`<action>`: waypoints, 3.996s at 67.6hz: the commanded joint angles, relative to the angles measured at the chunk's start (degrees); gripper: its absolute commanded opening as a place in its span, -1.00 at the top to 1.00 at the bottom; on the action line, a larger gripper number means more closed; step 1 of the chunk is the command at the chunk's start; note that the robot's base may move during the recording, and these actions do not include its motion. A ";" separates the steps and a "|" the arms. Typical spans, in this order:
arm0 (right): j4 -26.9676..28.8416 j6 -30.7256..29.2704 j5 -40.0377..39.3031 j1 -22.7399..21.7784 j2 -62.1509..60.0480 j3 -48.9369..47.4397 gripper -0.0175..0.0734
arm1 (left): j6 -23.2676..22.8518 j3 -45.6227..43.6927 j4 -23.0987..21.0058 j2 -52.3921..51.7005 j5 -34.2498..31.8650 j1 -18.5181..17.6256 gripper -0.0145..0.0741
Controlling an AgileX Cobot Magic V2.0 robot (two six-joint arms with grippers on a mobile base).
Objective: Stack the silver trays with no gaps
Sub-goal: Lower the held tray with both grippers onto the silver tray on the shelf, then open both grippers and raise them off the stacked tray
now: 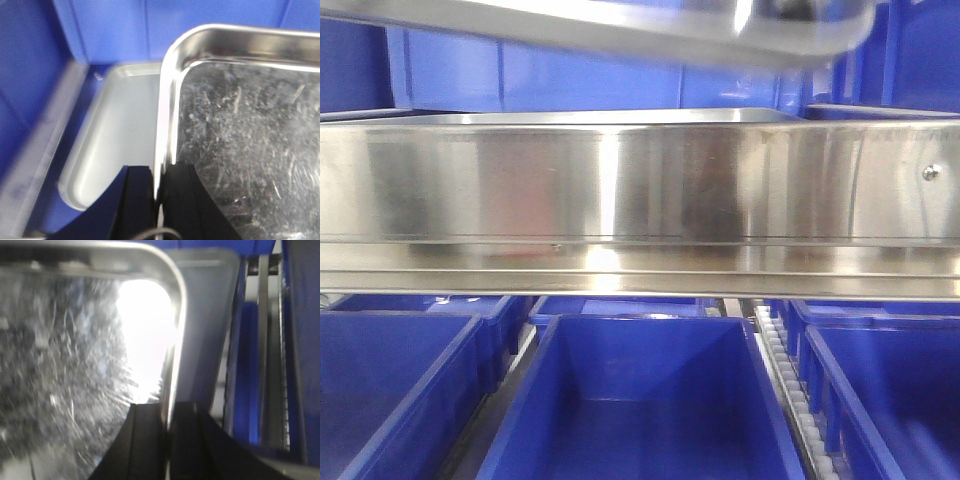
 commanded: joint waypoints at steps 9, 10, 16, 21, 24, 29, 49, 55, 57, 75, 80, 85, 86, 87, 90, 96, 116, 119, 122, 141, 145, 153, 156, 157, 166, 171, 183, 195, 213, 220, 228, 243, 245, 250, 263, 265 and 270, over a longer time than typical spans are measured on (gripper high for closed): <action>-0.35 -1.02 -14.48 -3.54 8.96 -9.49 0.63 | 15.64 -4.26 -18.37 4.03 -15.13 11.39 0.70; -0.35 -1.02 -14.37 -3.85 9.73 -10.06 0.63 | 16.90 -4.59 -19.70 4.62 -15.77 12.73 0.70; -0.35 -1.02 -14.40 -5.33 14.57 -13.53 0.63 | 23.91 -7.06 -27.31 6.96 -17.54 18.34 0.70; -0.23 -1.02 -14.40 -6.23 18.12 -16.12 0.63 | 29.00 -8.82 -31.86 8.94 -18.56 22.11 0.70; -0.14 -1.02 -14.40 -6.89 20.03 -17.59 0.63 | 32.01 -9.66 -34.26 10.27 -19.29 24.06 0.70; 1.58 -1.25 -14.40 -8.43 23.74 -20.50 0.63 | 37.80 -10.74 -40.46 12.80 -19.91 27.77 0.70; 10.73 -9.06 -13.16 -12.40 30.12 -24.19 0.63 | 40.72 -10.74 -43.58 17.86 -20.94 30.92 0.70; 10.73 -9.26 -12.67 -12.52 30.73 -24.19 0.63 | 40.72 -10.74 -43.48 18.46 -21.89 30.92 0.70; 10.73 -9.50 -12.67 -12.54 30.73 -24.19 0.63 | 40.72 -10.74 -43.50 18.52 -22.27 30.92 0.70; 10.73 -10.10 -12.20 -12.54 30.81 -24.19 0.42 | 40.72 -10.74 -43.50 18.76 -22.56 30.92 0.66; 10.73 -10.10 -12.09 -12.54 30.81 -24.19 0.23 | 40.72 -10.74 -43.50 18.76 -22.56 30.92 0.53; 10.29 -10.82 -11.81 -12.54 30.81 -24.19 0.07 | 40.72 -10.74 -42.94 18.76 -22.56 30.92 0.34; 9.84 -10.88 -11.68 -12.54 30.81 -24.19 0.05 | 40.72 -10.74 -42.74 18.76 -22.67 30.92 0.30; 9.57 -11.05 -11.52 -12.54 30.81 -24.19 0.02 | 40.72 -10.74 -42.34 18.76 -22.66 30.92 0.26; 9.10 -11.71 -10.80 -12.65 30.81 -24.19 -0.02 | 40.72 -10.74 -41.54 18.76 -22.66 31.03 0.11; 6.95 -11.82 -8.37 -12.64 30.81 -24.19 -0.05 | 40.72 -10.74 -40.85 18.76 -22.23 31.56 -0.11; 4.29 -11.82 -5.27 -12.64 30.81 -24.19 -0.04 | 39.22 -10.74 -39.86 18.76 -22.11 34.23 -0.18; 4.20 -11.82 -4.92 -12.64 30.81 -24.19 -0.04 | 39.22 -10.74 -39.71 18.76 -21.95 34.23 -0.18; 4.20 -11.82 -4.82 -12.64 30.81 -24.19 -0.04 | 39.22 -10.74 -39.59 18.76 -21.93 34.23 -0.18; 4.20 -11.82 -4.84 -12.64 29.65 -25.36 0.37 | 39.22 -10.74 -40.21 16.61 -20.89 34.23 0.37; 4.20 -11.82 -5.33 -12.53 28.62 -25.92 0.54 | 39.22 -10.74 -40.46 15.01 -20.50 34.23 0.69; 4.33 -11.82 -6.79 -12.04 25.65 -25.93 0.66 | 39.22 -10.74 -42.40 11.19 -20.38 34.23 0.64; 4.33 -11.82 -6.79 -11.80 24.57 -25.93 0.66 | 39.22 -10.74 -43.31 9.71 -20.12 34.23 0.64; 4.33 -11.82 -6.79 -11.80 24.35 -25.93 0.66 | 39.22 -10.74 -43.56 9.19 -19.95 34.23 0.64; 4.33 -14.61 -4.89 -9.49 20.29 -25.39 0.66 | 39.71 -9.42 -45.28 3.03 -20.92 33.80 0.67; 2.28 -15.29 -7.33 -7.11 17.85 -23.00 0.66 | 40.13 -5.72 -44.42 -0.80 -26.70 32.37 0.67; -1.11 -15.29 -17.23 -1.83 11.04 -13.23 0.66 | 40.13 6.49 -44.72 -11.31 -37.54 29.03 0.67; -1.58 -15.29 -25.69 -0.83 2.21 -3.38 0.66 | 40.13 18.21 -44.34 -22.64 -44.96 26.29 0.67; -1.68 -19.10 -33.74 -0.83 -13.95 10.78 0.66 | 40.13 31.18 -35.98 -39.01 -49.83 26.05 0.67; -1.81 -20.25 -34.54 -0.83 -21.43 16.57 0.66 | 40.13 34.43 -32.95 -44.93 -50.44 26.05 0.67; -2.95 -20.26 -33.25 -0.83 -29.04 21.24 0.67 | 40.13 36.28 -32.95 -49.53 -50.30 26.05 0.67; -2.95 -20.26 -31.96 -0.83 -39.64 26.44 0.67 | 40.13 36.39 -33.19 -51.60 -49.34 26.05 0.67; -2.95 -20.26 -31.70 -0.83 -40.41 26.71 0.67 | 40.13 36.39 -33.19 -51.60 -49.34 26.05 0.67; -2.95 -20.26 -31.70 -0.83 -41.82 26.74 0.67 | 40.13 36.39 -33.19 -51.60 -49.34 26.05 0.67; -2.95 -20.26 -32.35 -0.83 -42.38 26.74 0.67 | 40.13 36.39 -33.19 -51.60 -49.34 26.05 0.67; -2.95 -20.26 -32.35 -0.83 -42.38 26.74 0.67 | 40.13 36.39 -33.19 -51.60 -49.34 26.05 0.67; -2.95 -20.26 -32.35 -0.83 -42.38 26.74 0.67 | 40.13 36.39 -33.19 -51.60 -49.34 26.05 0.67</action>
